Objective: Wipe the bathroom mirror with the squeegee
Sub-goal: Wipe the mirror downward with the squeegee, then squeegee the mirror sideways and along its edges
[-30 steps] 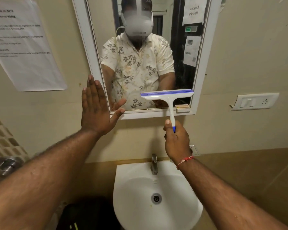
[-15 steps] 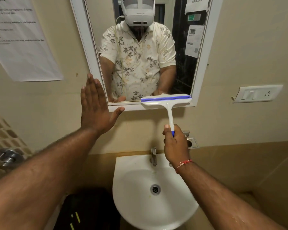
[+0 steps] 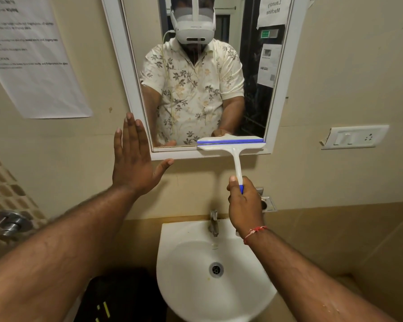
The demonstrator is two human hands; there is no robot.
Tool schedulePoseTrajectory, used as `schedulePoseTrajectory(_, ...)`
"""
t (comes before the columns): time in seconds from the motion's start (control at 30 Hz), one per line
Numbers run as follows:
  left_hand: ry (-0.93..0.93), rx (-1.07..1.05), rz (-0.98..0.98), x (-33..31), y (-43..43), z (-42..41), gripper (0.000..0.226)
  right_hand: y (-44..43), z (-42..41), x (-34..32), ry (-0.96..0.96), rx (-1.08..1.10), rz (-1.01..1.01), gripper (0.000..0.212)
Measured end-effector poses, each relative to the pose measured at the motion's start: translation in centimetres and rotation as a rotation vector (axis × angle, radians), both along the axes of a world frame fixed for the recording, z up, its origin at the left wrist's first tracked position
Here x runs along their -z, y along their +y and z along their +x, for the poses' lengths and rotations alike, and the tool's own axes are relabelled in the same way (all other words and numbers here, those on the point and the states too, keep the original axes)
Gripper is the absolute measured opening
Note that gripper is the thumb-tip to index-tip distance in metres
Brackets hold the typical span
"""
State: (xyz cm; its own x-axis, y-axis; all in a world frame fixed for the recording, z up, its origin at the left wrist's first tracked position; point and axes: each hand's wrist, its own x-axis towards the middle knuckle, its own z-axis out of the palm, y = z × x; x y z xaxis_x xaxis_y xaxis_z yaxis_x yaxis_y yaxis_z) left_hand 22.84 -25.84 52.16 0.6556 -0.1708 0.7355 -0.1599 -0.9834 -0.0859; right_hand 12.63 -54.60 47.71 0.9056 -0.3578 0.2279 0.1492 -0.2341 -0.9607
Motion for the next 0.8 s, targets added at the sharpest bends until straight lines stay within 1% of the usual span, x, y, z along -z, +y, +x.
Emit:
schedulePoseTrajectory(0.17, -0.025, 0.013, 0.028, -0.4, 0.3, -0.3, 0.124, 0.5, -0.2, -1.2, -0.04, 0.015, 0.016, 0.042)
schedulePoseTrajectory(0.27, -0.05, 0.036, 0.024, -1.8, 0.4, -0.6, 0.124, 0.9, -0.1, -3.1, -0.089, 0.033, 0.018, 0.051)
schedulePoseTrajectory(0.3, -0.051, 0.045, 0.016, -2.5, 0.4, -0.7, 0.124, 1.1, 0.0, -3.7, -0.1, 0.029, 0.012, 0.05)
schedulePoseTrajectory(0.47, -0.13, 0.045, 0.033, -7.2, 1.1, -0.4, 0.122, 2.0, 0.5, -8.5, -0.194, -0.045, -0.017, 0.037)
schedulePoseTrajectory(0.7, -0.21, 0.054, 0.048, -15.5, 2.0, 0.0, 0.12, 3.7, 2.5, -16.6, -0.345, -0.045, -0.028, 0.031)
schedulePoseTrajectory(0.8, -0.222, 0.076, 0.043, -19.3, 1.8, -0.2, 0.12, 4.5, 2.3, -20.9, -0.397, -0.101, 0.005, 0.025)
